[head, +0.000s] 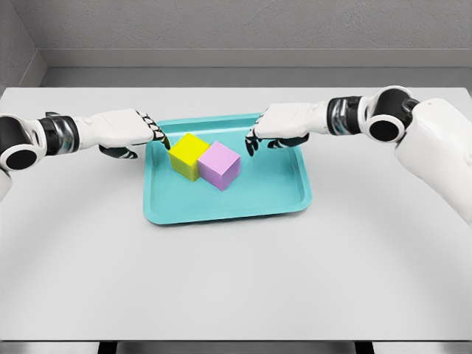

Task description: Push two cubes

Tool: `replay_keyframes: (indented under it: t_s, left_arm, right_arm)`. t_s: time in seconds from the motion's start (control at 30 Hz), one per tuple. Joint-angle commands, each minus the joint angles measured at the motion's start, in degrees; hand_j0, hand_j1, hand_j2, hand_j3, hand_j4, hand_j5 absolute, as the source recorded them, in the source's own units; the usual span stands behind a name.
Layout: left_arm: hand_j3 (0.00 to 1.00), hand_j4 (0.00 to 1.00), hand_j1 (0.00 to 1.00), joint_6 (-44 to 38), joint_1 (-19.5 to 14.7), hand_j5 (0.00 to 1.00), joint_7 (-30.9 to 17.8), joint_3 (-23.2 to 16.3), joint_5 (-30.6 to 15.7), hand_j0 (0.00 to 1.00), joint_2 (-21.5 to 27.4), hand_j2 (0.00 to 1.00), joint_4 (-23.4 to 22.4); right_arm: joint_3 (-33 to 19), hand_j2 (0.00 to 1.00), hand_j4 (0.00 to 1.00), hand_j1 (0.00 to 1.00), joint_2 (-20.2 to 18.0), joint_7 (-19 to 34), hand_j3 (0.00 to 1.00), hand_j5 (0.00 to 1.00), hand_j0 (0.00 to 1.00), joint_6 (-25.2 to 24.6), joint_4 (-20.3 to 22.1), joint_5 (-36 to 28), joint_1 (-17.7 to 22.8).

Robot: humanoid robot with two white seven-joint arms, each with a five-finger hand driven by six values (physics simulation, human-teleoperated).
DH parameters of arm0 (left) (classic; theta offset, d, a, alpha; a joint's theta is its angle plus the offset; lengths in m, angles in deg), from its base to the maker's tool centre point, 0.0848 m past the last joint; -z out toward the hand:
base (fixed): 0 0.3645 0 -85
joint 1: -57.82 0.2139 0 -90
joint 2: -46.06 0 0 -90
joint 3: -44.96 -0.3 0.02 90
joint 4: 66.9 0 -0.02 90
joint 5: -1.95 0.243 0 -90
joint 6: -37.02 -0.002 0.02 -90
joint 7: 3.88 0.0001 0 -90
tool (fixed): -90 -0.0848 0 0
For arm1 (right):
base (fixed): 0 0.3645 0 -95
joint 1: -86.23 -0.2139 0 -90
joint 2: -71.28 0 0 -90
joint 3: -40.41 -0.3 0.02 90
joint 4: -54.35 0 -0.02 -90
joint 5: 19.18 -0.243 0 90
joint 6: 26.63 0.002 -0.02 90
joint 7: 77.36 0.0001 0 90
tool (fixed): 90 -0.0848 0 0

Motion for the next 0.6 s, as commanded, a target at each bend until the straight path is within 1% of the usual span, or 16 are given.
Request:
replay_keyframes:
  t_s: [0.0, 0.1, 0.2, 0.23, 0.4, 0.43, 0.57]
  left_arm:
    - [0.75, 0.75, 0.75, -0.1, 0.0, 0.75, 0.0, 0.2, -0.3, 0.75, 0.3, 0.75, -0.1]
    - [0.75, 0.75, 0.75, -0.1, -0.6, 0.75, 0.0, 0.7, -0.6, 0.75, 0.6, 0.75, -0.5]
    - [0.75, 0.75, 0.75, -0.1, -1.4, 0.75, 0.0, 0.9, -0.8, 0.75, 1.3, 0.75, -1.1]
    - [0.75, 0.75, 0.75, -0.1, -1.4, 0.75, 0.0, 1.0, -0.8, 0.75, 1.5, 0.75, -1.3]
    - [0.76, 0.76, 0.76, -0.1, -1.3, 0.76, 0.1, 2.0, -1.0, 0.76, 3.4, 0.76, -1.5]
    - [0.76, 0.76, 0.76, -0.1, -1.2, 0.76, 0.1, 2.3, -1.5, 0.76, 4.0, 0.76, -1.5]
    - [0.76, 0.76, 0.76, -0.1, -0.9, 0.76, 0.1, 2.3, -2.3, 0.76, 4.8, 0.76, -1.5]
  right_arm:
    - [-0.1, 0.55, 0.55, 0.55, 0.6, 0.0, 0.55, 0.55, 0.55, -0.1, -0.9, -0.2, -0.1]
    - [0.0, 0.55, 0.55, 0.55, 2.1, 0.0, 0.55, 0.55, 0.55, -0.1, -2.4, -0.1, -0.3]
    - [0.0, 0.55, 0.55, 0.55, 2.2, 0.0, 0.55, 0.55, 0.55, -0.1, -3.7, -0.1, -0.3]
    - [0.0, 0.55, 0.55, 0.55, 2.9, 0.0, 0.55, 0.55, 0.55, -0.1, -3.8, 0.0, -0.3]
    - [0.2, 0.55, 0.55, 0.55, 3.7, 0.0, 0.55, 0.55, 0.55, -0.1, -4.6, 0.1, -0.3]
    - [0.3, 0.55, 0.55, 0.55, 4.2, 0.0, 0.55, 0.55, 0.55, -0.1, -6.1, 0.1, -0.4]
    - [0.2, 0.55, 0.55, 0.55, 4.1, 0.0, 0.55, 0.55, 0.55, -0.1, -6.6, 0.1, -0.5]
